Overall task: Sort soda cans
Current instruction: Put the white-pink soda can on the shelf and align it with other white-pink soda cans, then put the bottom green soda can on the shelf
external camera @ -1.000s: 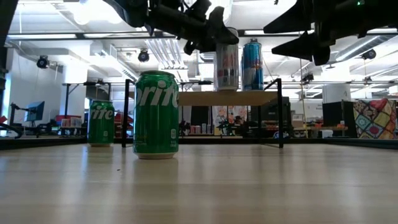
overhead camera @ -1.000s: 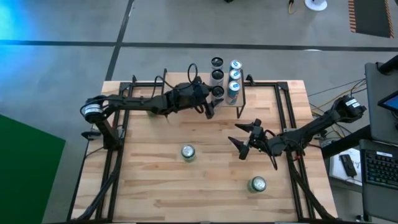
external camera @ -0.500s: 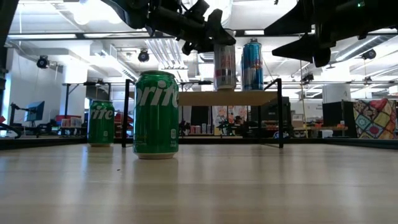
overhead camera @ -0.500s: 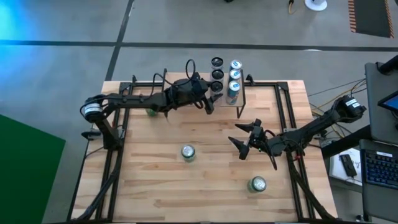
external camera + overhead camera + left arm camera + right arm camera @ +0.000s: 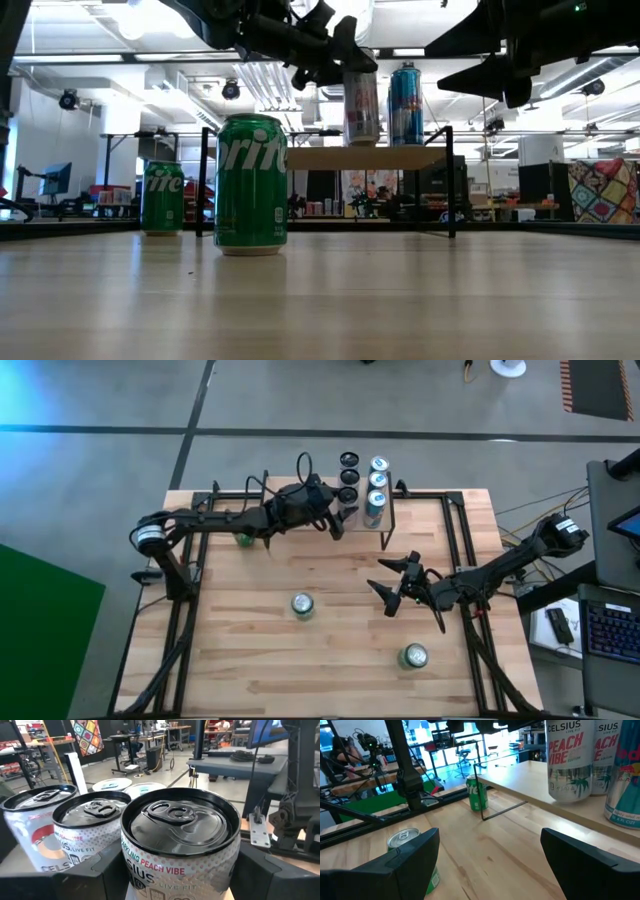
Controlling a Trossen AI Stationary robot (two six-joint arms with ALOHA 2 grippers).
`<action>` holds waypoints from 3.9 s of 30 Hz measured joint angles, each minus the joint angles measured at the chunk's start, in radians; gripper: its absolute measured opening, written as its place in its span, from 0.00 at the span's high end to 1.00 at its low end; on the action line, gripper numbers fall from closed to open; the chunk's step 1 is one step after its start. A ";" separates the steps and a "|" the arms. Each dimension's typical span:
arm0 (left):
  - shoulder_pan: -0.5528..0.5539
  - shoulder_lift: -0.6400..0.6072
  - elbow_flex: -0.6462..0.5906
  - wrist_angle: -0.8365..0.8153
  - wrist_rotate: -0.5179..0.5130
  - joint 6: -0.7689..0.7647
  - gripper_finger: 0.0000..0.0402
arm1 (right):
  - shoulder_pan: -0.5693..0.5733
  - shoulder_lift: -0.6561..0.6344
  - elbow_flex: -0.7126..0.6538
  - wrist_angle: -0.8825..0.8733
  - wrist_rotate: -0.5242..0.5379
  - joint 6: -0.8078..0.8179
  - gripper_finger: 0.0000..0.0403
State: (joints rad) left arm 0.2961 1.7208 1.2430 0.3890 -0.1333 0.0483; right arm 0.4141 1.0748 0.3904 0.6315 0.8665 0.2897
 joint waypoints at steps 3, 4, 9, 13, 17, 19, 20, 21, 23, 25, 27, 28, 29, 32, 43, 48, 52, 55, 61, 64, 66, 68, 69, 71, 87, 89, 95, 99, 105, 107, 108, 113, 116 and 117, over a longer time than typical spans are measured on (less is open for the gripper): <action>0.002 0.023 0.011 0.003 0.020 -0.010 0.39 | 0.000 0.000 0.000 0.000 0.000 -0.001 0.17; 0.002 0.033 0.016 0.002 0.020 -0.010 0.39 | 0.000 0.000 0.000 0.000 0.000 -0.001 0.17; 0.003 0.066 0.050 0.000 0.021 -0.008 0.39 | 0.000 0.000 0.000 0.000 -0.001 -0.002 0.17; 0.006 0.069 0.074 -0.046 0.024 0.001 0.39 | 0.000 0.000 0.000 -0.009 -0.001 -0.002 0.17; 0.010 0.068 0.107 -0.120 0.023 0.013 0.38 | 0.000 0.000 0.000 -0.021 -0.001 0.006 0.17; 0.010 0.068 0.120 -0.145 0.022 0.014 0.37 | 0.000 0.000 0.000 -0.021 -0.001 0.006 0.17; 0.010 0.068 0.122 -0.148 0.022 0.014 0.36 | 0.000 0.000 0.000 -0.021 -0.001 0.007 0.17; 0.010 0.068 0.122 -0.148 0.022 0.014 0.36 | 0.000 0.000 0.000 -0.022 -0.001 0.009 0.17; 0.010 0.068 0.122 -0.150 0.022 0.014 0.35 | 0.000 0.000 0.000 -0.022 -0.001 0.013 0.17; 0.010 0.067 0.122 -0.154 0.019 0.014 0.34 | 0.000 0.000 0.000 -0.022 -0.001 0.014 0.17; 0.010 0.067 0.122 -0.158 0.017 0.014 0.33 | 0.000 0.000 0.000 -0.023 -0.001 0.015 0.17; 0.010 0.067 0.122 -0.159 0.016 0.015 0.32 | 0.000 0.000 0.000 -0.023 -0.001 0.015 0.17; 0.010 0.067 0.122 -0.161 0.016 0.017 0.31 | 0.000 0.000 0.000 -0.023 -0.001 0.016 0.17; 0.011 0.067 0.122 -0.163 0.012 0.031 0.29 | 0.000 0.000 0.000 -0.023 -0.001 0.017 0.17; 0.013 0.038 0.121 -0.180 0.011 0.090 0.17 | 0.000 0.000 0.000 -0.025 -0.001 0.018 0.17; 0.013 0.011 0.121 -0.211 0.010 0.097 0.14 | 0.000 0.000 0.000 -0.027 -0.001 0.018 0.17; 0.013 -0.008 0.121 -0.224 0.008 0.101 0.13 | 0.000 0.000 0.000 -0.028 -0.001 0.027 0.17; 0.013 -0.035 0.121 -0.237 -0.005 0.111 0.13 | 0.000 0.000 0.000 -0.029 -0.001 0.027 0.17; 0.013 -0.117 0.121 -0.319 -0.063 0.137 0.13 | 0.000 0.000 0.000 -0.029 -0.001 0.024 0.17; 0.013 -0.176 0.121 -0.386 -0.062 0.122 0.14 | 0.013 0.000 0.000 -0.029 0.000 0.025 0.17; 0.009 -0.222 0.116 -0.425 -0.062 0.120 0.15 | 0.029 0.000 0.001 -0.029 0.008 0.025 0.17; 0.003 -0.277 0.096 -0.449 -0.062 0.119 0.16 | 0.053 -0.001 0.007 -0.029 0.040 0.020 0.17; -0.002 -0.305 0.077 -0.452 -0.062 0.119 0.16 | 0.067 -0.001 0.012 -0.029 0.061 0.010 0.17; -0.010 -0.366 0.024 -0.439 -0.066 0.119 0.17 | 0.101 -0.001 0.023 -0.025 0.104 -0.008 0.17; -0.293 -0.764 -0.694 0.005 -0.102 -0.010 0.19 | 0.208 -0.045 0.371 -0.895 0.025 0.400 0.17; -0.362 -0.753 -0.748 0.073 -0.140 -0.010 0.19 | 0.208 -0.020 0.466 -1.127 -0.007 0.550 0.17; -0.530 -0.660 -0.817 0.173 -0.225 -0.010 0.19 | 0.208 0.102 0.722 -1.589 -0.346 0.888 0.17; -0.602 -0.587 -0.833 0.218 -0.250 -0.030 0.19 | 0.227 0.198 0.832 -1.696 -0.686 0.930 0.17; -0.690 -0.498 -0.852 0.314 -0.361 -0.015 0.19 | 0.280 0.322 0.938 -1.706 -0.842 0.994 0.17; -0.702 -0.479 -0.852 0.328 -0.401 0.009 0.19 | 0.294 0.367 0.973 -1.762 -0.835 1.014 0.17; -0.703 -0.474 -0.850 0.334 -0.411 0.014 0.19 | 0.302 0.389 0.988 -1.800 -0.827 1.032 0.17; -0.703 -0.475 -0.834 0.338 -0.418 0.022 0.19 | 0.335 0.490 1.010 -1.898 -0.823 1.138 0.17; -0.702 -0.490 -0.833 0.341 -0.418 0.042 0.19 | 0.342 0.516 1.010 -1.898 -0.843 1.176 0.16; -0.702 -0.495 -0.833 0.342 -0.419 0.046 0.19 | 0.346 0.517 1.010 -1.897 -0.847 1.179 0.16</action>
State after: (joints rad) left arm -0.4058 1.2263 0.4096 0.7306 -0.5521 0.0943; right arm 0.7604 1.5919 1.4002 -1.2655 0.0200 1.4686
